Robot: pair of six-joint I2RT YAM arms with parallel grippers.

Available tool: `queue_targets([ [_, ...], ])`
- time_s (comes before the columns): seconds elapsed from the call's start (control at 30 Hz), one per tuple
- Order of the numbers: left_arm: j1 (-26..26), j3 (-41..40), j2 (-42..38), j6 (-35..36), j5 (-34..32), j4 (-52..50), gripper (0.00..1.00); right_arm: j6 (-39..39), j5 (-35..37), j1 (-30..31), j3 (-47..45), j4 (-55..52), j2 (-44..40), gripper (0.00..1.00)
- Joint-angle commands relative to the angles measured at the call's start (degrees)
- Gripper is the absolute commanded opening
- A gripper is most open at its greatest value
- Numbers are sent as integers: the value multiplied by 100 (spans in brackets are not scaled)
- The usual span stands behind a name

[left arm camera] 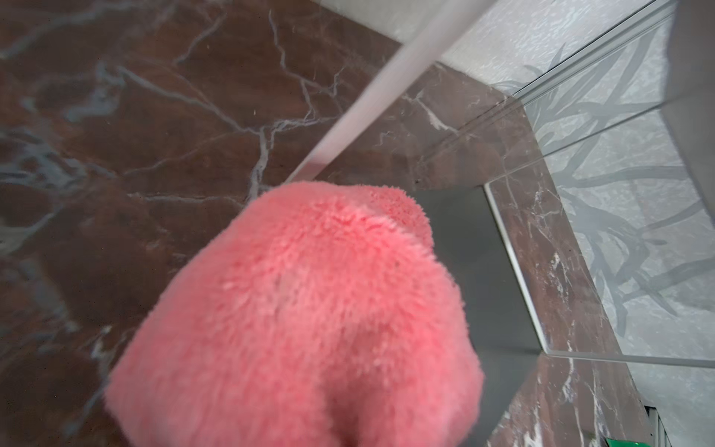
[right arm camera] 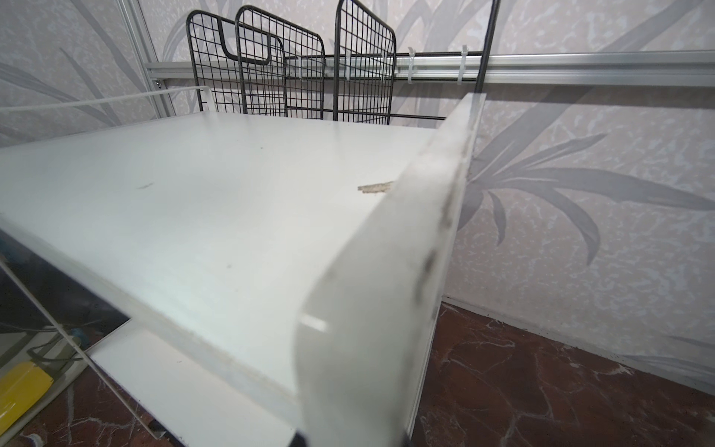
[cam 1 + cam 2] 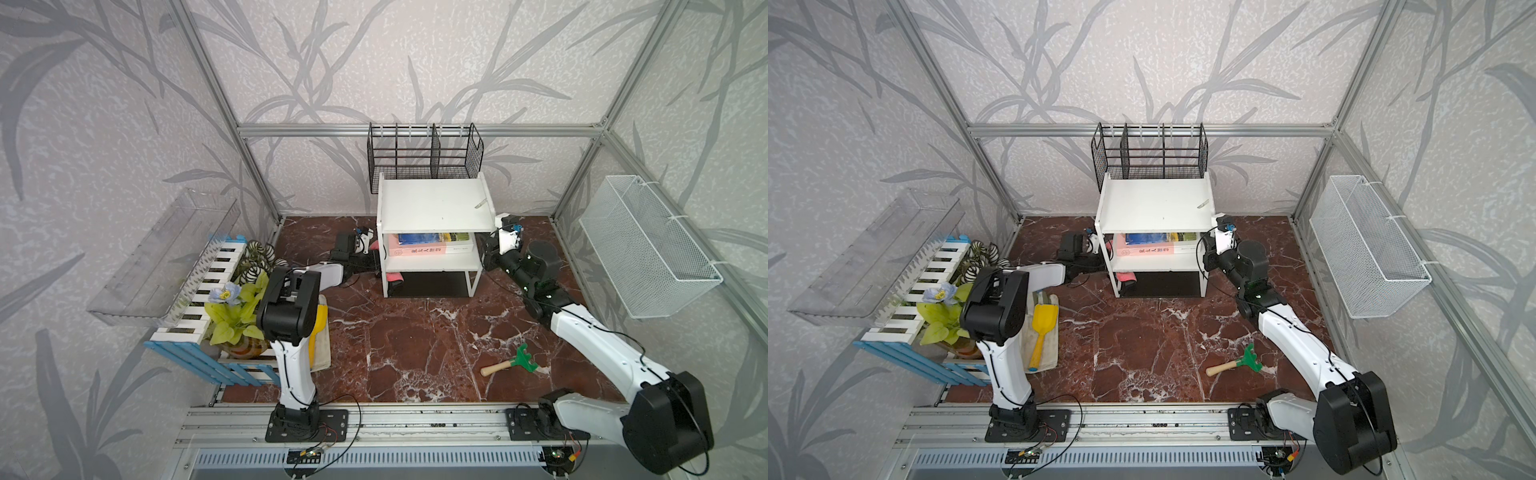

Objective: Wipe the bookshelf clean with a cloth
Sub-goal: Wipe the dust from the shelf.

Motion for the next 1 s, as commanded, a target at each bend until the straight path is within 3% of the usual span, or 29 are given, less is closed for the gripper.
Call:
queue_targets([
  [0.0,-47,-591,-1182,-17,-472,-379,0,892,626,37,-104,-1061,444,0],
  [0.1,-49,-1174,-1944,-119,-1193,-606,0,960,642,33,-71,-1076,516,0],
  [0.2,7,-1235,-2444,32,-2338,-1076,0,1037,537,33,43,-1190,593,0],
  [0.23,33,-1187,-2529,53,-2424,-1137,0,1054,499,33,93,-1248,615,0],
  [0.4,-126,-881,-2868,-36,-772,-857,0,1114,424,37,162,-1354,640,0],
  [0.53,-515,-929,-3084,24,-873,-1119,0,1141,342,33,152,-1390,614,0],
  [0.63,-588,-1403,-3431,-170,-404,-806,0,1112,333,28,117,-1432,597,0],
  [0.77,-601,-1706,-3576,-215,-516,-772,0,1137,373,33,133,-1529,581,0],
  [0.87,-495,-1602,-3221,25,-588,-551,0,1163,364,33,138,-1511,579,0],
  [0.97,-333,-922,-2446,358,-67,-640,0,1189,312,35,151,-1527,592,0],
])
